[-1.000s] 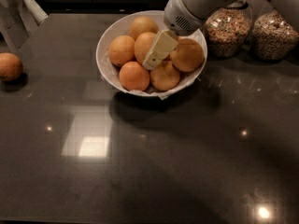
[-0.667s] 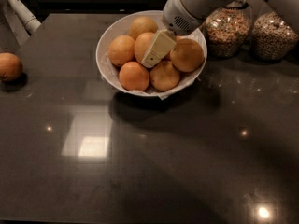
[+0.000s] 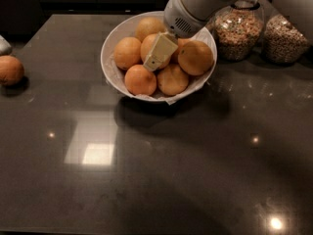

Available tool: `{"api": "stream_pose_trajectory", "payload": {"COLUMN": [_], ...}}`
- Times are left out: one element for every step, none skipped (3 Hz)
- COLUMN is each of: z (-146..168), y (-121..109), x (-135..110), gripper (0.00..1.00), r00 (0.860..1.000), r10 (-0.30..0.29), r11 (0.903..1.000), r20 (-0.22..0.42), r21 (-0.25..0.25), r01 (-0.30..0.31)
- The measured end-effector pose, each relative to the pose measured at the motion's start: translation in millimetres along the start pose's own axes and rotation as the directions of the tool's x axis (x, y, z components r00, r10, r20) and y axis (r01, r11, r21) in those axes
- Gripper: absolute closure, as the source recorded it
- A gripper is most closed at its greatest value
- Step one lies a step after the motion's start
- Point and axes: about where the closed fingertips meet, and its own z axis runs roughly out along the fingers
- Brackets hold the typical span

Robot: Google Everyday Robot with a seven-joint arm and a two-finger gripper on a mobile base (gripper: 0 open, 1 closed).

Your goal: Pick orange from white bowl

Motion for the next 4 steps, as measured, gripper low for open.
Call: {"api": "stream_pose_trajectory", "payload": {"z": [6,9,15,21], "y": [6,6,5,4], "x": [1,3,5,8], "gripper": [0.28,0.27,0.27,0.26], "r00": [1.0,1.0,0.999,0.999], "r10": [0.007,0.006,0.006,0.008], "r11": [1.0,1.0,1.0,1.0], "r20": [-0.011,-0.02,-0.036,-0.049], "r21": [-0.001,0.0,0.001,-0.002], "r01": [-0.007,-0.006,-0.006,-0.009]}}
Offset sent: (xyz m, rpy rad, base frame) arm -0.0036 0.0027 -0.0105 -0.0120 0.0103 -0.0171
